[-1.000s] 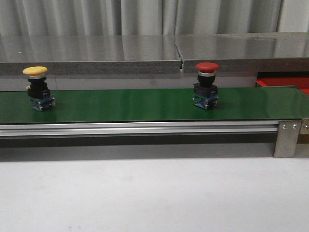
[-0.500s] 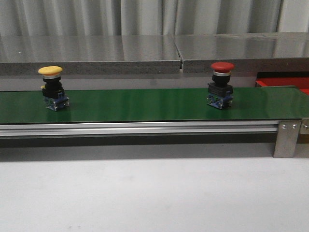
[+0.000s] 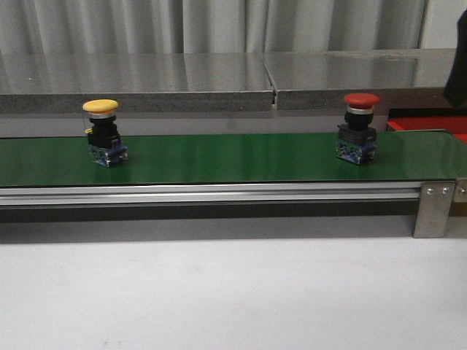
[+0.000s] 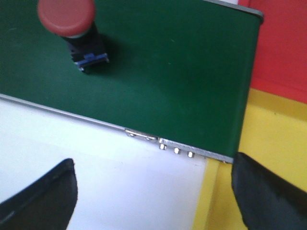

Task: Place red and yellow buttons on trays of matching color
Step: 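Lower the right gripper toward the red button at the belt's end, then close the right gripper on the red button and lift it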

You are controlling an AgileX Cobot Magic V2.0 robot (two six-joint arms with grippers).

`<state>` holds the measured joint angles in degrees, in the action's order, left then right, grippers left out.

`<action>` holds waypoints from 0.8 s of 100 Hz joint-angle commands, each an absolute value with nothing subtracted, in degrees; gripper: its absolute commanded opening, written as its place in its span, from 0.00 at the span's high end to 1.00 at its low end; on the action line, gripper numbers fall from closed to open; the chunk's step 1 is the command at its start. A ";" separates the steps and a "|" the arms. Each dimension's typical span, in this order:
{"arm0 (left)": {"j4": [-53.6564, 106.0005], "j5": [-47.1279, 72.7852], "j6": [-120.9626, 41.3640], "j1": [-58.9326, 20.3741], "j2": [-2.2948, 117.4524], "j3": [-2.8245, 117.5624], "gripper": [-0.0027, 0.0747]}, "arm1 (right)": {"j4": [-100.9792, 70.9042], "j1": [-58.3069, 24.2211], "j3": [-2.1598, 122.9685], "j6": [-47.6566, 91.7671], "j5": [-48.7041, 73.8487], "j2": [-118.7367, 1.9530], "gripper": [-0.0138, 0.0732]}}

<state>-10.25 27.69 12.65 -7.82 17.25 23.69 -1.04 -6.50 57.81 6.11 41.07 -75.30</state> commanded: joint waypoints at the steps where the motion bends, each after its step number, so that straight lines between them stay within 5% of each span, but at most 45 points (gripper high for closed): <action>1: -10.25 23.53 13.26 -8.16 17.72 25.10 0.99 | -1.51 -7.45 62.65 7.82 39.36 -77.63 0.10; 61: -10.25 23.53 13.26 -8.16 17.72 25.10 0.99 | -1.66 -7.98 81.64 10.62 43.23 -97.20 0.11; 70: -10.25 23.53 13.26 -8.16 17.72 25.10 0.99 | -1.66 -7.98 82.54 10.62 44.27 -98.86 0.18; 80: -10.25 23.53 13.26 -8.16 17.72 25.10 0.99 | -1.66 -7.89 82.53 10.57 45.24 -99.55 0.40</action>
<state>-10.25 27.69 12.65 -7.82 17.25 23.69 -1.37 -8.00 80.43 9.80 45.66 -101.56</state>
